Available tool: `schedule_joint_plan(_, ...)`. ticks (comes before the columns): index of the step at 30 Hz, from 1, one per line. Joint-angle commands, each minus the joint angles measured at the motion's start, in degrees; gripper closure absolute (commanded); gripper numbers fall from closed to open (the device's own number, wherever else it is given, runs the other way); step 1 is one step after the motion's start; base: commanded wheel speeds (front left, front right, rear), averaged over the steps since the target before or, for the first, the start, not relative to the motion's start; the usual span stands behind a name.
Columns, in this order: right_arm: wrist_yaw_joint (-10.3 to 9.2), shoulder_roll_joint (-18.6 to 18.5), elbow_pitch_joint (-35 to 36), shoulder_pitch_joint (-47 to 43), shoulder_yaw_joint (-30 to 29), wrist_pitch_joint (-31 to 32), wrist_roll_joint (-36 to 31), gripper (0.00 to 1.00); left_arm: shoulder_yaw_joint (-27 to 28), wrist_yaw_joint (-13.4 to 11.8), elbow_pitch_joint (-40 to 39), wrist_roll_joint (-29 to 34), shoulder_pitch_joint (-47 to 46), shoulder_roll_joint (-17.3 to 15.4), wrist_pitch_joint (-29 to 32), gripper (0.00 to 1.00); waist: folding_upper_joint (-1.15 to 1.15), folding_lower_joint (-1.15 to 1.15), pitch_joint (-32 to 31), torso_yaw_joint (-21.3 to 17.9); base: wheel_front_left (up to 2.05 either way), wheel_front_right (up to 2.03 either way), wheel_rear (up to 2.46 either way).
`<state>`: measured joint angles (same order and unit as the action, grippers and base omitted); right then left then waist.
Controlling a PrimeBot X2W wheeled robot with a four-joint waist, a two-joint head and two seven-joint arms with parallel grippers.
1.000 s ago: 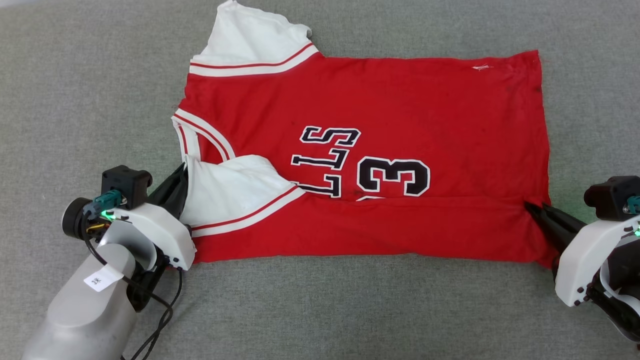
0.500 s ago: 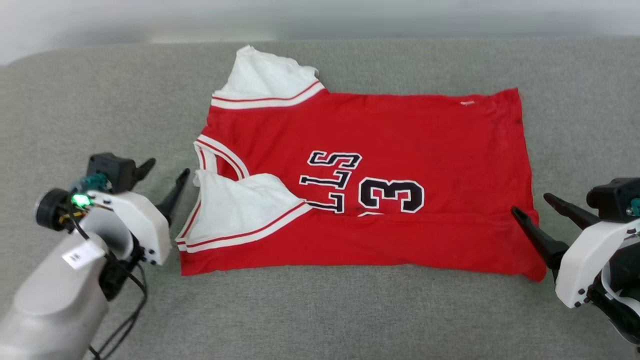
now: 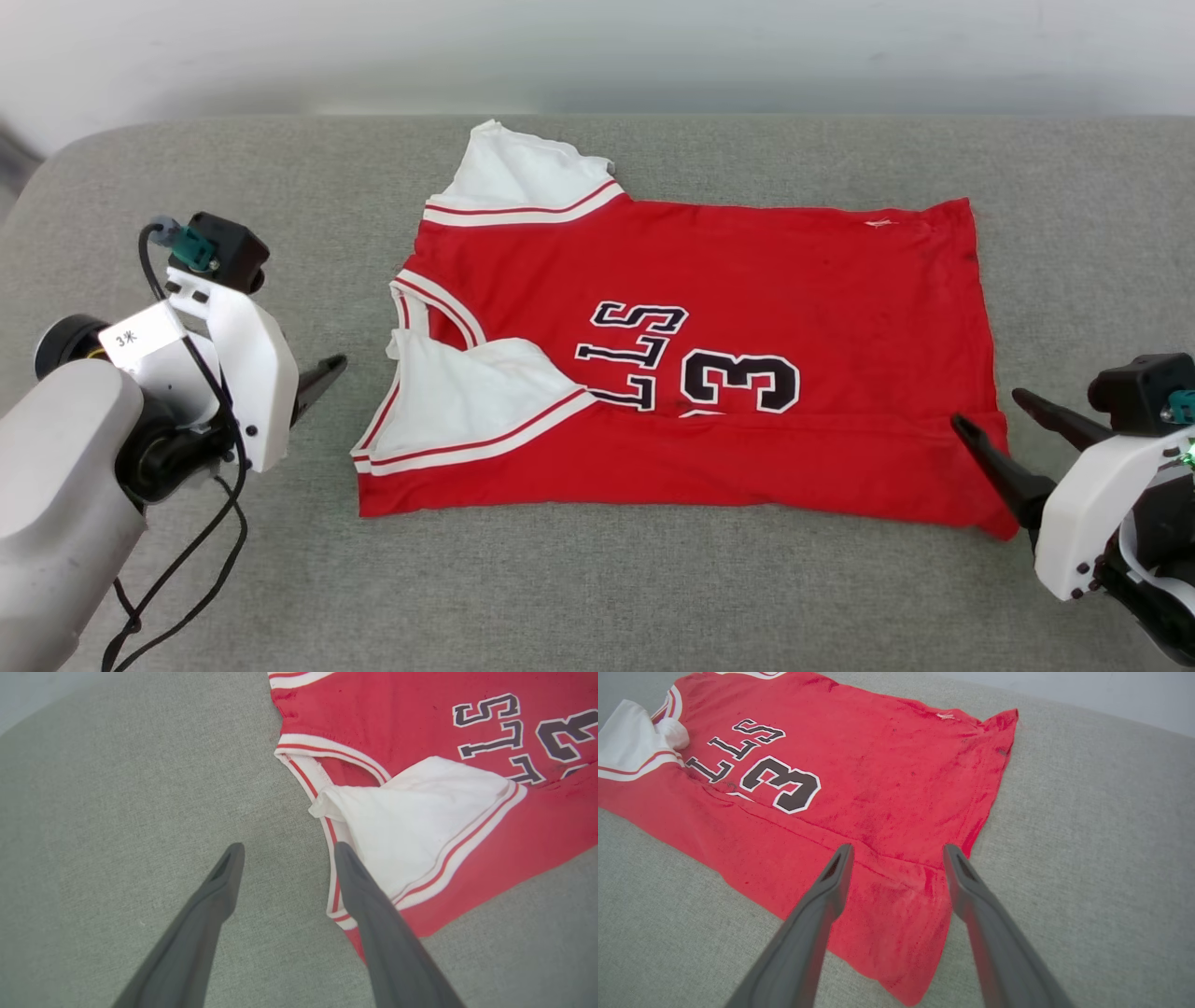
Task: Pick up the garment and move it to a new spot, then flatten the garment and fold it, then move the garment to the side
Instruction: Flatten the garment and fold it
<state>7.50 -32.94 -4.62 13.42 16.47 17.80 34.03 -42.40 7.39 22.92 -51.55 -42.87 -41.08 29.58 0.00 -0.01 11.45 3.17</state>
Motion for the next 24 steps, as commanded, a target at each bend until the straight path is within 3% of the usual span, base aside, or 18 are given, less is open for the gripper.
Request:
schedule_joint_plan(1, -0.02, 0.36, 0.23, -0.76, -0.13, 0.25, 0.00, 0.00, -0.32, 0.02, -0.24, -0.52, -0.28, -0.14, 0.71, 0.00, 0.00, 0.01, 0.10, -0.18, 0.00, 0.00, 0.00)
schedule_joint_plan(11, -0.02, 0.95, 1.48, 0.31, 0.33, 2.66, 0.22, 0.00, -3.75, 0.02, -1.40, -8.02, 1.31, -1.42, 15.65, 0.00, 0.00, 0.01, 1.35, -2.37, 0.00, 0.00, 0.00)
schedule_joint_plan(24, -0.02, 1.23, 0.34, 3.59, 1.91, 3.24, 0.89, 0.00, -8.44, 0.03, 2.64, -11.22, 5.56, 1.98, 17.32, 0.00, 0.00, 0.01, 4.21, -4.04, 0.00, 0.00, 0.00)
